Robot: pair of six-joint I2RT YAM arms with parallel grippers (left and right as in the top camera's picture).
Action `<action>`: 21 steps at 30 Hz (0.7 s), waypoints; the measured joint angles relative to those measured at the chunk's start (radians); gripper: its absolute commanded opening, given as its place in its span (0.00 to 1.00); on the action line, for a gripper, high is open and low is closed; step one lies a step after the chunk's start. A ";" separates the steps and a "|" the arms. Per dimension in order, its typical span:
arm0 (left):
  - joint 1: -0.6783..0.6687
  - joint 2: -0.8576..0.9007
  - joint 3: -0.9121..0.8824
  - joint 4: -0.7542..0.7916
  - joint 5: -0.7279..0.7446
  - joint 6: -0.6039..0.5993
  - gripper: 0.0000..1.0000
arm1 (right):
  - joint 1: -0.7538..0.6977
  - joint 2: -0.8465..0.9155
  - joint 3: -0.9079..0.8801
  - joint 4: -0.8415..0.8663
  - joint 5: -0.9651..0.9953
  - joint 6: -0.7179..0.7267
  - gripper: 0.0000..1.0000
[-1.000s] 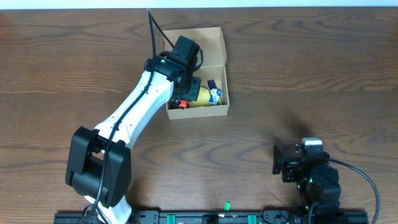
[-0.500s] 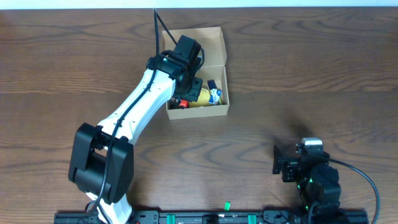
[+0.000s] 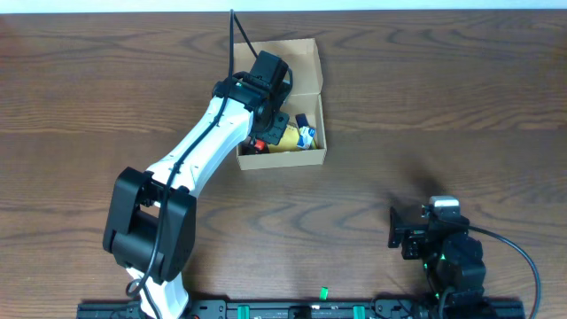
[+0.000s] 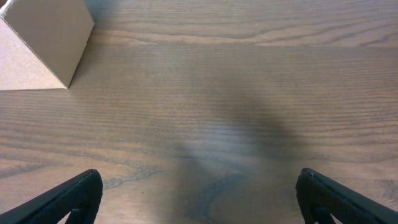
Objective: Pack container
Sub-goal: 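Carry the stapler with the left gripper into the box and release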
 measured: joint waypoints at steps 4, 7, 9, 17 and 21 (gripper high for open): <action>0.000 0.000 0.000 0.000 -0.001 0.029 0.29 | 0.000 0.000 0.000 0.000 0.000 0.000 0.99; 0.000 0.000 0.000 0.000 -0.001 0.042 0.33 | 0.000 0.000 0.000 0.000 0.000 0.000 0.99; 0.000 0.000 0.000 0.000 0.000 0.051 0.34 | 0.000 0.000 0.000 0.000 0.000 0.000 0.99; 0.000 0.000 0.000 0.011 -0.001 0.060 0.57 | 0.000 0.000 0.000 0.000 0.000 0.000 0.99; 0.000 -0.003 0.003 0.018 -0.003 0.055 0.81 | 0.000 0.000 0.000 0.000 0.000 0.000 0.99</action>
